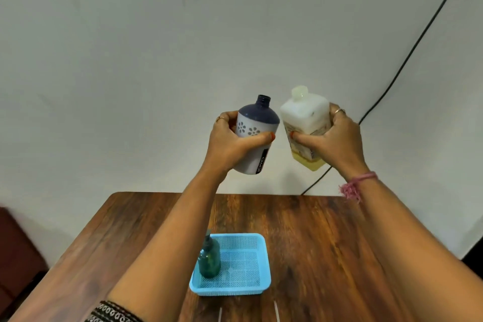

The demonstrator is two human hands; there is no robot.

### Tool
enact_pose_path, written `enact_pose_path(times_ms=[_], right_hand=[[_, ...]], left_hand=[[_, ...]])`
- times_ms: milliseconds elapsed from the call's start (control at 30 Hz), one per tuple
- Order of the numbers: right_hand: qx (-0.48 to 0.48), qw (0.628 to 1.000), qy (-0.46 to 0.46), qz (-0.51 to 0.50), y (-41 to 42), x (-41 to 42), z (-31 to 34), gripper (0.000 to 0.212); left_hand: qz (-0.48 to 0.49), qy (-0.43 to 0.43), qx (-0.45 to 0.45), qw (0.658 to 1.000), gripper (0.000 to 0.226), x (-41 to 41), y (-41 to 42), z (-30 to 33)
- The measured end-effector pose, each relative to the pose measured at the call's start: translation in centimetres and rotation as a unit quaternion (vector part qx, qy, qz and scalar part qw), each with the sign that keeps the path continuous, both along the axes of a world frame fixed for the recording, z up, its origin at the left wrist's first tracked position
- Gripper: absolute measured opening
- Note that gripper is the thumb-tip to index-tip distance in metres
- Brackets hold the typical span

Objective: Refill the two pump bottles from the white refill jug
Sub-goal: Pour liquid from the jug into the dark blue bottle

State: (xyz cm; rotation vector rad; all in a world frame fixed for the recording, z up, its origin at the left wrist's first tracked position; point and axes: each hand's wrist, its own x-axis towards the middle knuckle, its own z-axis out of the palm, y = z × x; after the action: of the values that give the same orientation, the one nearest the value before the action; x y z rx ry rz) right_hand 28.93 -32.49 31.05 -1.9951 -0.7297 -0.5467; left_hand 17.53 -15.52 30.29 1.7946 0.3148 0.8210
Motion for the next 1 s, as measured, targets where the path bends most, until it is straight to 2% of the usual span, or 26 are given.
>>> enact_pose_path(times_ms=[367,1000], right_hand=[[-0.077,0.991,-0.109,0.013,-0.1,1.3,6.6,0.076],[-0.168,0.958,-0.233,0.013,-1.9,1.7,9.5,0.073]], left_hand=[[0.018,-0.044,0.011,0.999,0.067,0.5,-1.8,3.5],[0.021,-0.046,0.017,0.999,0.066,-0.1,-3.6,4.4]])
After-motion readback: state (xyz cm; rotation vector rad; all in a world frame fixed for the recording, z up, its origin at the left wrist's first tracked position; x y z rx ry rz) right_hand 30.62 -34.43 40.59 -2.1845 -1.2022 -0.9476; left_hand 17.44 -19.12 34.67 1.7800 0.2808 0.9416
